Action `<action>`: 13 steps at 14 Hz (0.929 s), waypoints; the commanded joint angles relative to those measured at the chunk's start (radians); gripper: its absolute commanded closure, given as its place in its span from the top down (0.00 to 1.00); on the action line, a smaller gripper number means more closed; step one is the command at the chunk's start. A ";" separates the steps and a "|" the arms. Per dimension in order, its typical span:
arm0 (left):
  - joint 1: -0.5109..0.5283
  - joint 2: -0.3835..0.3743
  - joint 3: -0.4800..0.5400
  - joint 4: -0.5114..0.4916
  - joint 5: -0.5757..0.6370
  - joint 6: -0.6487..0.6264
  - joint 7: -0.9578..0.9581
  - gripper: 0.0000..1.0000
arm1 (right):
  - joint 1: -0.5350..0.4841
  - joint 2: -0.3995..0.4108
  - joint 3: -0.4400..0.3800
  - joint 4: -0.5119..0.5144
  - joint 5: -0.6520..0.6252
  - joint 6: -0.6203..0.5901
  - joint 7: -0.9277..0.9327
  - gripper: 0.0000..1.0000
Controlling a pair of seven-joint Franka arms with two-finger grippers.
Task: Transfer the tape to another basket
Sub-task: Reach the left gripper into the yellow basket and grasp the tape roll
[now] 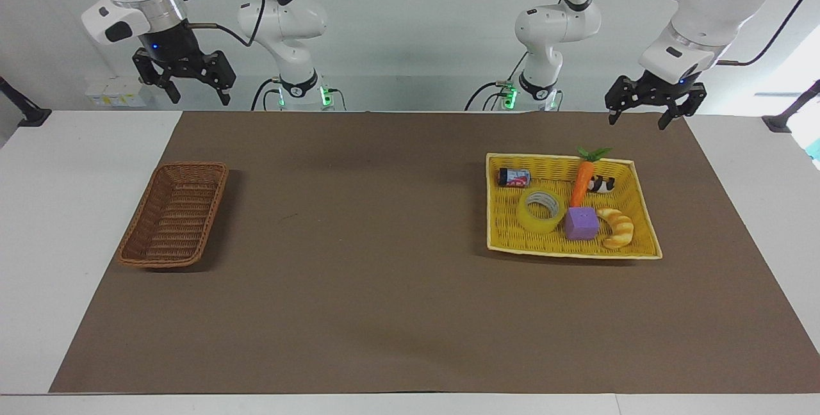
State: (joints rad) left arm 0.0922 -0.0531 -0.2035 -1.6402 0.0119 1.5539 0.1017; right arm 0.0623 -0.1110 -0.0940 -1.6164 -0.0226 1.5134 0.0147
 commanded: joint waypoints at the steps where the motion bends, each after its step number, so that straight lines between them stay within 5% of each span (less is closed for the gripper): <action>1: -0.052 -0.028 0.010 -0.061 -0.006 0.054 -0.062 1.00 | -0.012 -0.022 0.005 -0.026 -0.019 0.011 -0.042 1.00; 13: -0.091 -0.010 0.007 -0.378 -0.007 0.449 -0.221 1.00 | -0.012 -0.022 0.004 -0.026 -0.017 0.010 -0.052 1.00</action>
State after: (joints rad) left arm 0.0177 -0.0468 -0.2084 -1.9408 0.0116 1.9270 -0.0802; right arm 0.0606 -0.1111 -0.0953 -1.6171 -0.0227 1.5134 -0.0038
